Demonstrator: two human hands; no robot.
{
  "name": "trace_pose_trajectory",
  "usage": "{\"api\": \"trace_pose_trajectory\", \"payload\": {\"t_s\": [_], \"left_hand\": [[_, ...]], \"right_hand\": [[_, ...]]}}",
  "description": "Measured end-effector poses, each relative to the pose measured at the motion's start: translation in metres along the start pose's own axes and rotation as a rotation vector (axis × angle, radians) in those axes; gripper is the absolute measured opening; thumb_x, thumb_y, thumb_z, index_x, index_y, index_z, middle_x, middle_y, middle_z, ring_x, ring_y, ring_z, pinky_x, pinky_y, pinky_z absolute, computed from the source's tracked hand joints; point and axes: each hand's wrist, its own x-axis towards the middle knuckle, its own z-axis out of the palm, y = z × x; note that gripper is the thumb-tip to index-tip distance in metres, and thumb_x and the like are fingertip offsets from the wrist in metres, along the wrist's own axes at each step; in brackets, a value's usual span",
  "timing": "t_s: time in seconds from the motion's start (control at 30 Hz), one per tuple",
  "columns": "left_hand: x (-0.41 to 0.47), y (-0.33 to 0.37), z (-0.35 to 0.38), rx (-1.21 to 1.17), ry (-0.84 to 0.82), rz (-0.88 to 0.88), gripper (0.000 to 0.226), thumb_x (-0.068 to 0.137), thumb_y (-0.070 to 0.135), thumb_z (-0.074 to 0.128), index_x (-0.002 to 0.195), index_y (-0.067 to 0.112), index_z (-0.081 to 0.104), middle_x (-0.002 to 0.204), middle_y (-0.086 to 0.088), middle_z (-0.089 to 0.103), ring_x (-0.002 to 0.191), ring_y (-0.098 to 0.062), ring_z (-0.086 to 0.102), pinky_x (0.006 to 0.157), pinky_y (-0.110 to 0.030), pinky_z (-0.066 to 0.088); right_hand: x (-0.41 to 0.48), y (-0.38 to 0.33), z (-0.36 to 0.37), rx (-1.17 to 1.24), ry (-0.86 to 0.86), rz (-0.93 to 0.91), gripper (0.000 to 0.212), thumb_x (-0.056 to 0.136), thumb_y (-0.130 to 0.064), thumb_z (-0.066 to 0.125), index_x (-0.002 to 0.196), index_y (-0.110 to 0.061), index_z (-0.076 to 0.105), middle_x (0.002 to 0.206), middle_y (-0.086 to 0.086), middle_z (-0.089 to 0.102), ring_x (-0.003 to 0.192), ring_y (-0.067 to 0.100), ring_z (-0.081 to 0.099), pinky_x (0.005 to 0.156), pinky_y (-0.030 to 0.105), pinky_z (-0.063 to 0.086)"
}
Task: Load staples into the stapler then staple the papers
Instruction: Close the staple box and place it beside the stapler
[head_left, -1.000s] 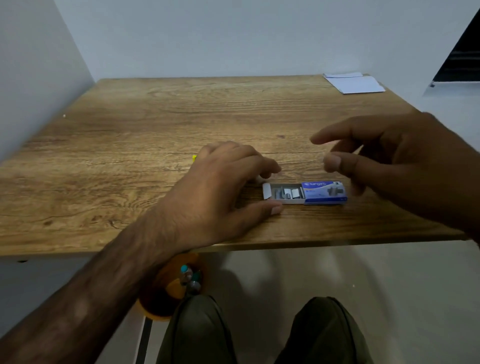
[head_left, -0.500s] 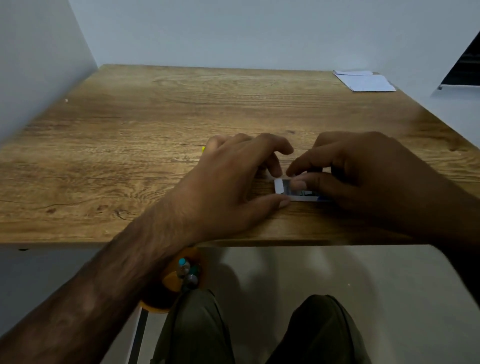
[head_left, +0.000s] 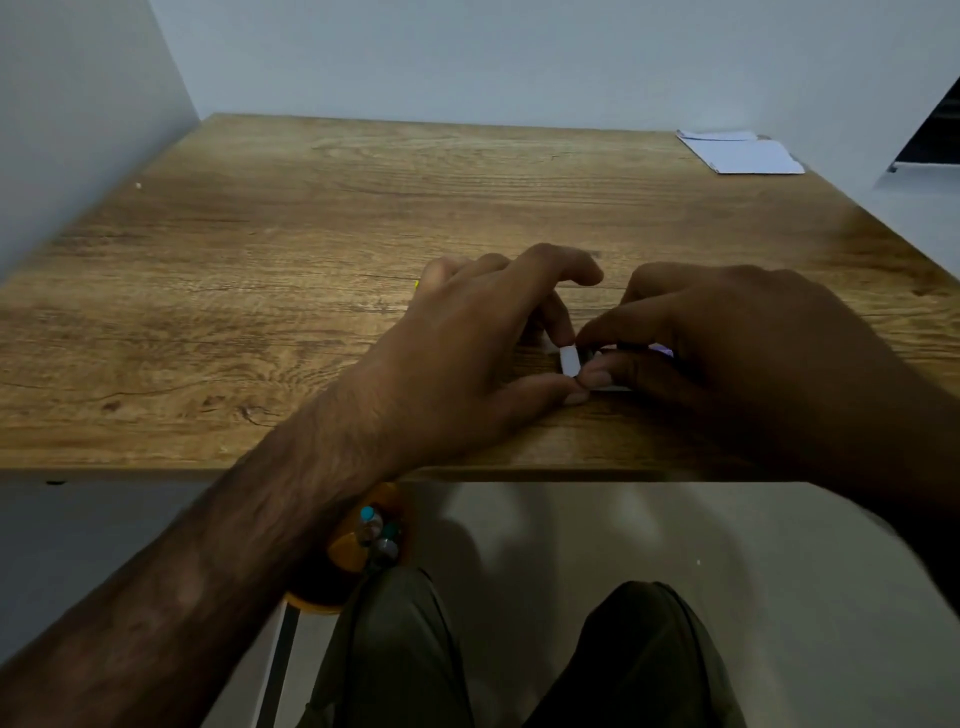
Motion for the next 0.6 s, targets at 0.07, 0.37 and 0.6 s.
{"api": "trace_pose_trajectory", "payload": {"t_s": [0.07,0.37,0.6], "left_hand": [[0.000,0.000,0.000,0.007,-0.001,-0.003,0.067,0.083,0.036,0.078,0.140,0.024,0.045,0.108,0.014,0.067,0.110,-0.009,0.061,0.110,-0.054,0.037],[0.000,-0.002,0.001,0.076,0.011,0.011,0.048,0.084,0.042,0.076,0.126,0.029,0.057,0.109,0.017,0.068,0.110,-0.006,0.059,0.109,-0.049,0.035],[0.000,-0.003,0.001,0.134,0.013,0.048,0.029,0.086,0.049,0.067,0.107,0.029,0.069,0.108,0.013,0.068,0.113,-0.009,0.057,0.103,-0.040,0.033]], "right_hand": [[-0.001,0.004,-0.001,0.056,0.026,-0.015,0.054,0.078,-0.062,0.035,0.121,-0.048,0.066,0.105,-0.013,0.060,0.077,0.010,0.050,0.062,0.030,0.036],[-0.029,0.072,-0.004,0.416,0.196,0.072,0.034,0.086,-0.078,0.048,0.111,-0.061,0.063,0.096,-0.029,0.064,0.071,0.008,0.063,0.059,0.037,0.052],[-0.045,0.083,0.007,0.488,0.020,0.112,0.048,0.077,-0.087,0.050,0.118,-0.064,0.056,0.104,-0.032,0.064,0.080,0.001,0.065,0.052,0.024,0.049]]}}
